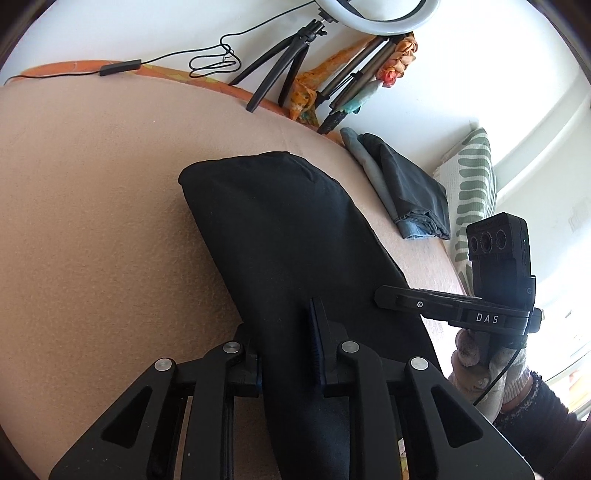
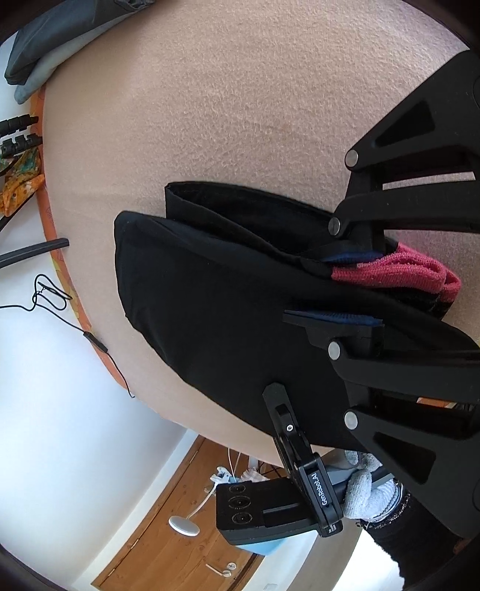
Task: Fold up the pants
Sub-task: 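Grasp the folded trousers by the pink-trimmed end with the right tool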
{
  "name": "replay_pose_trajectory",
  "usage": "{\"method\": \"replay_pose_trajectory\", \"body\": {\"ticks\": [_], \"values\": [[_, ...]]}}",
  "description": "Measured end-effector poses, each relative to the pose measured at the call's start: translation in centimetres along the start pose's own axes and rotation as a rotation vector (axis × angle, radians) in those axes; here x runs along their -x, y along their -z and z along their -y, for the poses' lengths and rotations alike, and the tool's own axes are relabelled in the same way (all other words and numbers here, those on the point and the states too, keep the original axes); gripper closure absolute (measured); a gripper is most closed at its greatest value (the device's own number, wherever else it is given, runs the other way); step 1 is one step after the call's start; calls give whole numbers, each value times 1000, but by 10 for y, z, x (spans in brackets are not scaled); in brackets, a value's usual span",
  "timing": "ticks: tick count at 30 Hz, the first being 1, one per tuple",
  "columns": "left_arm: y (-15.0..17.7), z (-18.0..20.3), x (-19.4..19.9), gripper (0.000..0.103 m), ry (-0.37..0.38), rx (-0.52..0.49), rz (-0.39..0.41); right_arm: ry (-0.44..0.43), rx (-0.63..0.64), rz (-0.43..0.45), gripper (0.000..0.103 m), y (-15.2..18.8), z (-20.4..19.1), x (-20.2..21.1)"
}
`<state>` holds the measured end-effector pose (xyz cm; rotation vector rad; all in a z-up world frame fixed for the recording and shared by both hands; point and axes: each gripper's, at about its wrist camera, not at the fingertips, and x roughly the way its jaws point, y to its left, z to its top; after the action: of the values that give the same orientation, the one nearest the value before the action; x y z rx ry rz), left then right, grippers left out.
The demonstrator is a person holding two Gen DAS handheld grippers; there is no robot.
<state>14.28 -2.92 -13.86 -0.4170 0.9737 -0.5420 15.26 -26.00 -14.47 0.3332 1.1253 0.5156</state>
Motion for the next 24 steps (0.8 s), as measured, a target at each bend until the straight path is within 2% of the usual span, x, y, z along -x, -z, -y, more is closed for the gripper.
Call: {"method": "replay_pose_trajectory", "body": {"ticks": [3,7,10,12,14,16,21,24], "values": [[0,-6,-1,86,12,28,-6,20,-23,-14,61,4,11,0],[-1,-9,-4,86,17,48,-14,-48,-68,-19,59,5,24,0],[-1,-11,-7,86,24,64,-19,-131,-99,-22,60,5,30,-8],[0,-12,-8,86,24,71,-18,-141,-110,-20,70,4,28,-13],[0,-11,-8,86,17,66,-15,-117,-92,-6,76,4,20,-17],[0,-4,-6,86,2,39,-4,-82,-64,6,86,4,12,-14],[0,12,1,88,-18,-33,21,1,26,47,89,6,-12,-4],[-1,19,6,89,-13,-54,35,22,57,68,90,7,-21,2]]}}
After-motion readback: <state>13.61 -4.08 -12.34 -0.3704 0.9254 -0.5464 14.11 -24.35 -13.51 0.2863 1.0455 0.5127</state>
